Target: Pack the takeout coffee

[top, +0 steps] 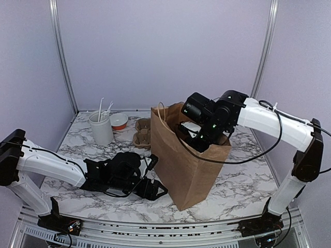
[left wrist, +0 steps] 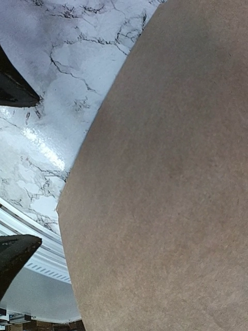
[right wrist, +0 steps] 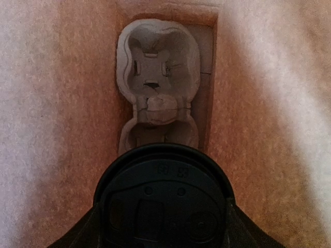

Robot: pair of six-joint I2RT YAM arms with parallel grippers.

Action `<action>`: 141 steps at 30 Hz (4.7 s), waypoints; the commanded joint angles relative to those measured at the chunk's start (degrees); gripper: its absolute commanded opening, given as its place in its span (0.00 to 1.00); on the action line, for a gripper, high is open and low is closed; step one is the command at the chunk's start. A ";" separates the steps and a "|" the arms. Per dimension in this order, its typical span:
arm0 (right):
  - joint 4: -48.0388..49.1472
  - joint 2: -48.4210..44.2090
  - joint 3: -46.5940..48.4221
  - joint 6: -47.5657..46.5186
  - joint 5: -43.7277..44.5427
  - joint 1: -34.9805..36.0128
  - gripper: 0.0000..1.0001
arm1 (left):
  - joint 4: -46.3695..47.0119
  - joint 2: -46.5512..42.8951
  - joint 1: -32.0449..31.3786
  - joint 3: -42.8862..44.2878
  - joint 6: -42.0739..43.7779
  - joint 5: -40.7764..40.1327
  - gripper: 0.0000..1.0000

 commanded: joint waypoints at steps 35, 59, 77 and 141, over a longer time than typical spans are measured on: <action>10.04 -2.01 -15.07 2.22 0.02 2.08 0.56 | 0.85 0.07 -0.08 1.12 0.41 -1.73 0.86; 9.78 -1.64 -13.87 4.00 4.96 4.73 0.57 | -0.20 -0.57 -0.08 1.47 0.39 -2.51 0.86; 7.41 -2.60 -9.96 4.37 5.49 4.78 0.63 | -2.27 -1.43 0.01 2.91 1.53 -4.20 0.86; 1.04 -3.10 18.96 -1.89 15.25 3.37 0.87 | -11.35 -5.32 3.75 9.99 4.98 -3.72 0.86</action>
